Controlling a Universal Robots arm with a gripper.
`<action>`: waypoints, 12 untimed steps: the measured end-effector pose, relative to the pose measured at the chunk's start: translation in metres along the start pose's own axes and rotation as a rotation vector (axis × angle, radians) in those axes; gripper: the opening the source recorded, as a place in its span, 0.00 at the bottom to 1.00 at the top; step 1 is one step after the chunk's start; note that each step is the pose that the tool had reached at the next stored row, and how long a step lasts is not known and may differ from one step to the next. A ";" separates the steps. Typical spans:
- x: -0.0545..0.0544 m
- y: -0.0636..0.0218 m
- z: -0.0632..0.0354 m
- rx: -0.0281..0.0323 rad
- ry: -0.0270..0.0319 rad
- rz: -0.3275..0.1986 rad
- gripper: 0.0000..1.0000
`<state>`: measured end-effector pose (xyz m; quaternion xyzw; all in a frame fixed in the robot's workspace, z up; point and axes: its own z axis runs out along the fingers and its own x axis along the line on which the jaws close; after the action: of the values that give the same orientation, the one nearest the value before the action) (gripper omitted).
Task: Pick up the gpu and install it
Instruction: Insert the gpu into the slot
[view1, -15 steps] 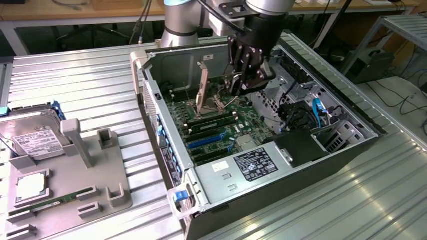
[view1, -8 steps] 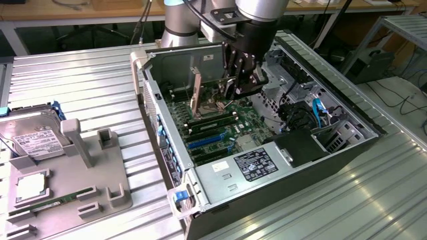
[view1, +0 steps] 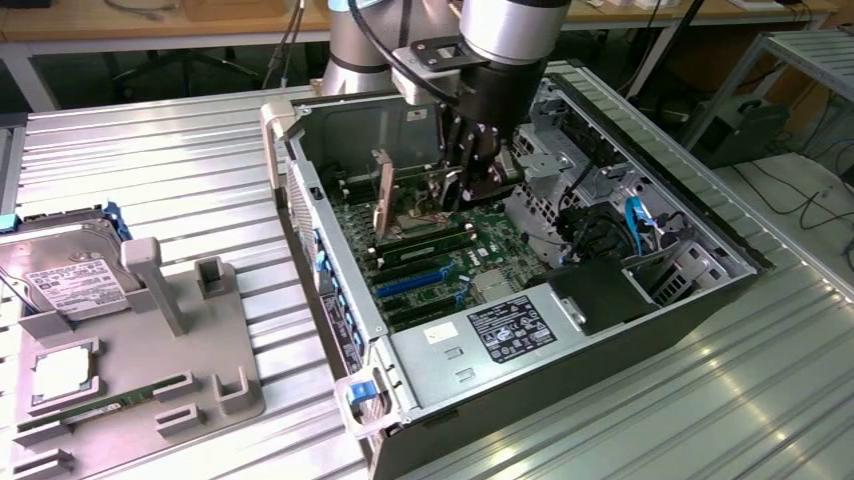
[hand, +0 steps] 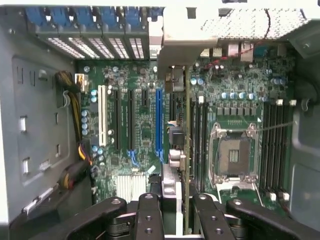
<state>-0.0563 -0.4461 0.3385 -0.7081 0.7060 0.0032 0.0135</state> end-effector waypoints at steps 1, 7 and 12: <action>0.000 0.0013 0.0016 0.0000 0.0000 0.000 0.29; 0.000 0.0069 0.0111 0.0045 -0.0001 -0.003 0.29; 0.004 0.0106 0.0175 0.0060 0.0003 -0.004 0.29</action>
<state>-0.0667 -0.4501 0.3208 -0.7094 0.7047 0.0010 0.0155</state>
